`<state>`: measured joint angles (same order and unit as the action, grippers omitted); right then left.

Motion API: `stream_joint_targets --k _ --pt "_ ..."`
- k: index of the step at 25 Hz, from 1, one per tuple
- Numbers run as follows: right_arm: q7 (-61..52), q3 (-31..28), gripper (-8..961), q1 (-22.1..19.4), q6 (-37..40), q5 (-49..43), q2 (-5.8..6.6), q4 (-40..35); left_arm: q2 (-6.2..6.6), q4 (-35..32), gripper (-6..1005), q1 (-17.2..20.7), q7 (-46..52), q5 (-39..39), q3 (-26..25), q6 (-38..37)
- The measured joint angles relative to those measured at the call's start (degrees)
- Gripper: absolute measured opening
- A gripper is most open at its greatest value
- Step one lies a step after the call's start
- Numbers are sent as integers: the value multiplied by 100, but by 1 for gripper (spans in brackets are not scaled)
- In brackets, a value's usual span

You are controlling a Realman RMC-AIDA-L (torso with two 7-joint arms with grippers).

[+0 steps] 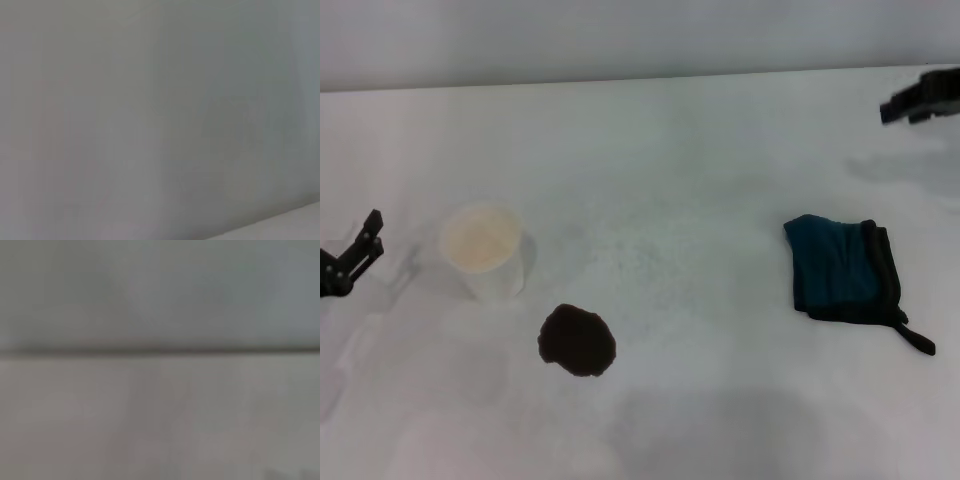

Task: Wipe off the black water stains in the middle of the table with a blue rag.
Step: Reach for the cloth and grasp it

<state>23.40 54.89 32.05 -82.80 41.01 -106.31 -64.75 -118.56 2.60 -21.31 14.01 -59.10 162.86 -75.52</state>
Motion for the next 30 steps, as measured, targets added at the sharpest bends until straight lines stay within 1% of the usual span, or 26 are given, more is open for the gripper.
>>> stream_joint_targets --k 1,3,5,6,7,8,9,10,12,14,16,22,27,30 --pt "-120 3 419 84 -173 -408 -100 -238 1 4 876 -30 0 -1 0 -2" --pt "-329 29 420 343 -740 -1633 -461 -715 0 16 876 -92 1 -2 0 -51" --pt "-502 160 420 564 -1202 -2713 -807 -985 0 35 877 -143 2 -3 0 -130" --pt "-678 372 420 621 -1319 -3074 -896 -1040 0 41 877 -183 3 -3 1 -150" --pt "-910 634 420 639 -1408 -3337 -934 -1052 0 46 877 -217 3 -4 0 -152" --pt "-1236 1014 421 630 -1439 -3481 -919 -1052 -1 50 875 -261 2 -10 1 -142" --pt "-1602 1547 421 614 -1469 -3548 -901 -1034 -1 56 873 -278 1 -24 0 -131" --pt "-1875 1958 421 613 -1475 -3536 -897 -1021 -2 78 870 -292 1 -44 1 -117" --pt "-2163 2389 422 642 -1472 -3453 -943 -975 -8 137 866 -302 3 -68 5 -101" --pt "-2407 2605 422 638 -1403 -3188 -963 -949 -15 192 866 -316 8 -74 10 -90" --pt "-2572 2756 423 618 -1294 -2874 -954 -940 -14 198 866 -318 11 -76 10 -90" --pt "-2789 2876 424 539 -999 -2086 -954 -1037 -3 221 866 -366 14 -76 9 -90" --pt "-2857 2883 425 574 -777 -1915 -947 -756 -1 282 865 -421 15 -76 9 -89" --pt "-2862 2868 527 601 -621 -1908 -940 -541 5 287 865 -455 15 -76 9 -82"
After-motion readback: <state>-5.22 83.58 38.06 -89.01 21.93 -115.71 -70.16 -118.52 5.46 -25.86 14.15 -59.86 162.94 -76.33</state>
